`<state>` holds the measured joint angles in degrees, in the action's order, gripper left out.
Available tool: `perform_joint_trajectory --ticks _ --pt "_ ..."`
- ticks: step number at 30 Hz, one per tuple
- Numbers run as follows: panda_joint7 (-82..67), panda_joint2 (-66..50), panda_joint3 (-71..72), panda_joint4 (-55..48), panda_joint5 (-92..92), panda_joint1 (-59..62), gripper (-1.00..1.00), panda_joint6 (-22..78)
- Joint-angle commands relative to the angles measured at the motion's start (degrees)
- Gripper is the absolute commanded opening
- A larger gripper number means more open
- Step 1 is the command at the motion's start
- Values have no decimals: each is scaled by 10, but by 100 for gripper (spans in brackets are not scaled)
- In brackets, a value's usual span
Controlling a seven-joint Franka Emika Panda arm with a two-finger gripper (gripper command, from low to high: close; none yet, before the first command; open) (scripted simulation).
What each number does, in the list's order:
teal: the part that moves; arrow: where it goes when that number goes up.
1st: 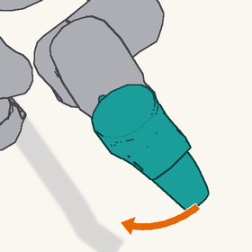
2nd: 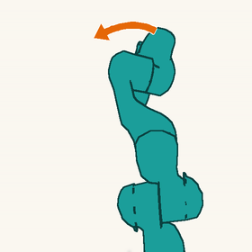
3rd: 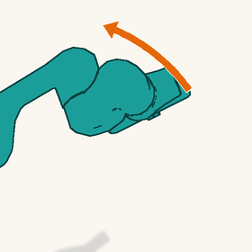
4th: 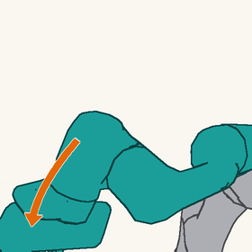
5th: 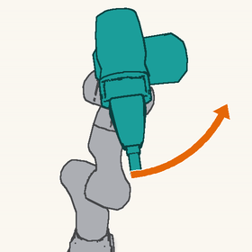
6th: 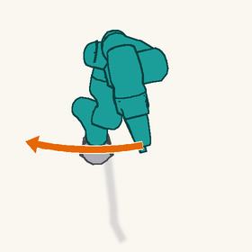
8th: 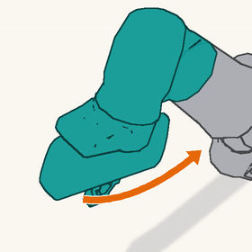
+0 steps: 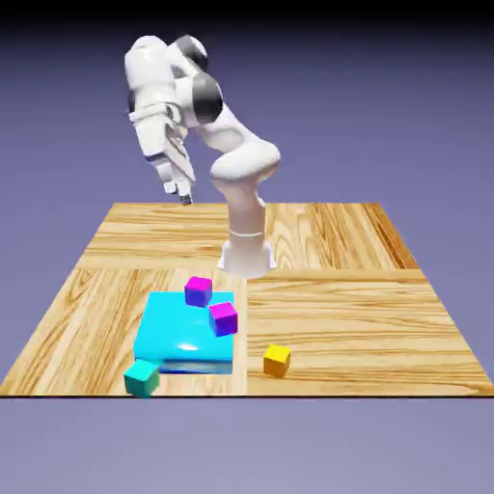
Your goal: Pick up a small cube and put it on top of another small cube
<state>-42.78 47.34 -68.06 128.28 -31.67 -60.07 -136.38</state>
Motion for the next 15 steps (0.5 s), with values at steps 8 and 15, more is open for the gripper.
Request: perform_joint_trajectory --ticks 8,15 --pt "-199 34 -159 -77 -74 -139 0 88" --pt "-374 64 -298 -143 -139 -260 0 165"
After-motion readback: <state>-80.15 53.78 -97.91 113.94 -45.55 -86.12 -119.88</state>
